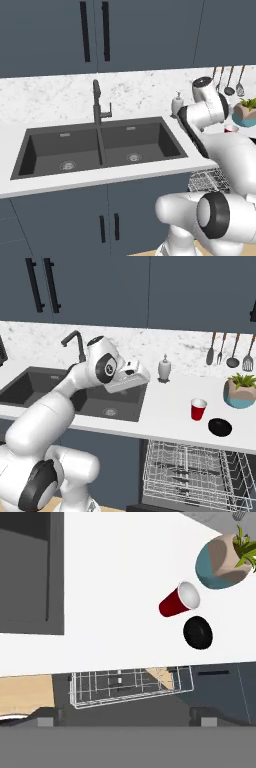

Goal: Pick up the cup and bowl from the counter, place them in the dishwasher, and close the dishwasher door.

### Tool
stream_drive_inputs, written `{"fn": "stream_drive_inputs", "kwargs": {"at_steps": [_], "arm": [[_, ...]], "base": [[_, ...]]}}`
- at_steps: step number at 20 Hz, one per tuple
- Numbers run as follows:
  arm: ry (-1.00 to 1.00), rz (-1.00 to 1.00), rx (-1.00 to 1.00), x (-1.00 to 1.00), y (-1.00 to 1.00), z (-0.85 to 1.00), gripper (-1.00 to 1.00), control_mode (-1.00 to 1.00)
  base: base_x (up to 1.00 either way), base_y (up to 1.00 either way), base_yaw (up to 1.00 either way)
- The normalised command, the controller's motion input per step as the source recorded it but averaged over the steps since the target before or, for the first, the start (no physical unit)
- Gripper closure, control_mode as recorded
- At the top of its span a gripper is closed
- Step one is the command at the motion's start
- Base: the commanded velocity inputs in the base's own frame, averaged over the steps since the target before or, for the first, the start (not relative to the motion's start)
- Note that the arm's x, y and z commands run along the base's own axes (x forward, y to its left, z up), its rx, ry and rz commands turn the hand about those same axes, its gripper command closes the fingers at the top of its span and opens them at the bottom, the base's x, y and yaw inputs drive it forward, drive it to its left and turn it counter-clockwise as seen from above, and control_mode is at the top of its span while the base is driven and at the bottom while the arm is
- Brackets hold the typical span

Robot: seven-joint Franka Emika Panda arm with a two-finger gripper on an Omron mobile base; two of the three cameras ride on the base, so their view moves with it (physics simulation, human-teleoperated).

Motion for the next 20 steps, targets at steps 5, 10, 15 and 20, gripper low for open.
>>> {"fn": "stream_drive_inputs", "kwargs": {"at_steps": [5,10,15,20], "arm": [[0.02,-0.21,-0.25,0.00,-0.49,-0.11,-1.00,-1.00],[0.04,-0.01,0.00,0.07,-0.10,0.00,-1.00,-1.00],[0.05,0.01,0.04,0.18,-0.36,0.00,-1.00,-1.00],[0.03,0.03,0.04,0.17,-0.55,0.00,-1.00,-1.00]], "base": [[0.00,0.00,0.00],[0.00,0.00,0.00],[0.00,0.00,0.00],[0.00,0.00,0.00]]}}
